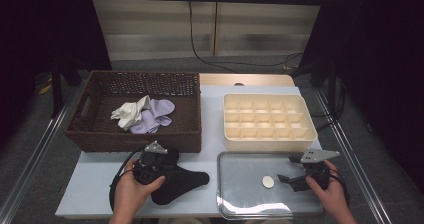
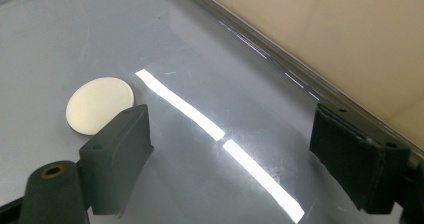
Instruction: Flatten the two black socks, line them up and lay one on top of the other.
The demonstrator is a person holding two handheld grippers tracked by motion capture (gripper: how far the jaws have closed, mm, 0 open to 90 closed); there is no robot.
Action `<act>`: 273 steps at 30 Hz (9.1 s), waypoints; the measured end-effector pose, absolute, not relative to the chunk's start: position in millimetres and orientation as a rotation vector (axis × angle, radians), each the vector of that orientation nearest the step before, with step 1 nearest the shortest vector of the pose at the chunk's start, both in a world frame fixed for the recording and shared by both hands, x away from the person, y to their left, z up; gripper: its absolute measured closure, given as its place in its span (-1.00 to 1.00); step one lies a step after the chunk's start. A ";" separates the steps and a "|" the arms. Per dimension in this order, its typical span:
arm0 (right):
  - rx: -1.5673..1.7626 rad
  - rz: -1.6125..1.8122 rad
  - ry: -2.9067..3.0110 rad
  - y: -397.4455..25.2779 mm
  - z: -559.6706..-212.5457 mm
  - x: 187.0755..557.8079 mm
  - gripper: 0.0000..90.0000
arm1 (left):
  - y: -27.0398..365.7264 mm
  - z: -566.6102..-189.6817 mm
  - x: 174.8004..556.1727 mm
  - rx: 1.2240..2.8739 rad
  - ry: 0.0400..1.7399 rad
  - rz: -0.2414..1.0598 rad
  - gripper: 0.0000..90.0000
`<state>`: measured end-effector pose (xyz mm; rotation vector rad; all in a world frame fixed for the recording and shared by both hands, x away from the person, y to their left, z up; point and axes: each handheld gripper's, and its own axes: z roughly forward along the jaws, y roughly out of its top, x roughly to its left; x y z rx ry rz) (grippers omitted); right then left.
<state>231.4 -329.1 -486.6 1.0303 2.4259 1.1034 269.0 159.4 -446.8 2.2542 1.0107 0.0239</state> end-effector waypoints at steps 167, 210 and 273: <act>0.865 1.385 2.685 -177.2 -454.8 271.4 1.00 | 108.6 -442.5 284.4 2.174 0.862 0.149 0.63; 0.850 1.351 2.757 -163.2 -472.6 269.9 0.97 | 119.0 -441.2 290.2 2.162 0.854 0.141 0.50; 0.895 1.298 2.625 -180.7 -453.0 276.1 0.54 | 108.4 -460.1 263.9 2.293 0.739 0.072 0.86</act>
